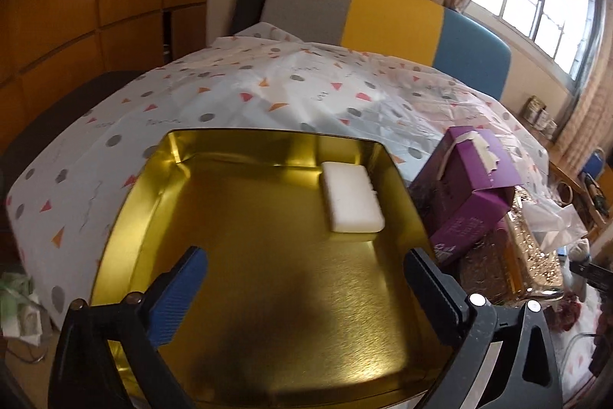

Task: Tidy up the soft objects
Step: 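Carry the white sponge into the gold tray and open the left gripper, then carry the knit glove into the gold tray and open the right gripper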

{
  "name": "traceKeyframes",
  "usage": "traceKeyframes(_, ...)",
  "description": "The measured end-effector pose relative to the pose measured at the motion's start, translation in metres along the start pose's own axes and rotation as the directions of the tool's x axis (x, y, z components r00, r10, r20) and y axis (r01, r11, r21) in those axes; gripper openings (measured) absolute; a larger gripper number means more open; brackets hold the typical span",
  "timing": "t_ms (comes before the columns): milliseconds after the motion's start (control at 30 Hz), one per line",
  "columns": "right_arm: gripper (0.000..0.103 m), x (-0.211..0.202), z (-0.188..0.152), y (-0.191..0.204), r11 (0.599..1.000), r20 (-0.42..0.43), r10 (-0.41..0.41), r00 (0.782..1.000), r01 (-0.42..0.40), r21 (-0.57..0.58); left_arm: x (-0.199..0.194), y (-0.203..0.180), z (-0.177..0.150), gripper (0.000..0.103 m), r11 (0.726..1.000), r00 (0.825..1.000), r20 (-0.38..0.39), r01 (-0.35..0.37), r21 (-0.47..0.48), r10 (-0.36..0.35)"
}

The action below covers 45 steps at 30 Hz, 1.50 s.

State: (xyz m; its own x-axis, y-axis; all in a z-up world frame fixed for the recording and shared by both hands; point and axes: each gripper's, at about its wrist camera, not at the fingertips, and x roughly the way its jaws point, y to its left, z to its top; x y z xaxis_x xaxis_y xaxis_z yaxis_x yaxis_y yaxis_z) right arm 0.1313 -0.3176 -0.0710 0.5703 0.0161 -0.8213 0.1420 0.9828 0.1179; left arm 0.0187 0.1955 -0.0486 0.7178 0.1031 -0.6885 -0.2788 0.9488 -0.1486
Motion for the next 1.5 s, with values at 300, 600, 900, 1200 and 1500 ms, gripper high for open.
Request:
traceKeyframes(300,0.041,0.003,-0.001,-0.006,0.999,-0.02,-0.002,1.0,0.002,0.043,-0.023,0.001,-0.014,0.103,0.987,0.986,0.081,-0.148,0.056,0.143)
traceKeyframes(600,0.041,-0.051,0.017,0.033,0.998,0.117,0.059,0.991,-0.06,0.005,-0.034,0.01,-0.019,0.103,0.998,0.997,0.06,-0.047,0.034,0.045)
traceKeyframes(900,0.041,-0.141,0.033,0.16,0.93,0.192,0.31,0.931,-0.255,-0.263,-0.048,0.014,-0.02,0.103,0.998,0.993,0.106,-0.063,0.031,0.059)
traceKeyframes(1200,0.041,-0.151,-0.019,0.308,0.741,-0.051,0.53,0.847,-0.491,-0.458,-0.051,0.036,-0.02,0.103,0.992,0.985,0.119,-0.125,-0.024,0.127)
traceKeyframes(1500,0.042,-0.069,-0.083,0.385,0.709,-0.32,0.444,0.837,-0.547,-0.446,-0.055,0.063,-0.024,0.103,0.987,0.983,0.122,-0.125,-0.098,0.137)
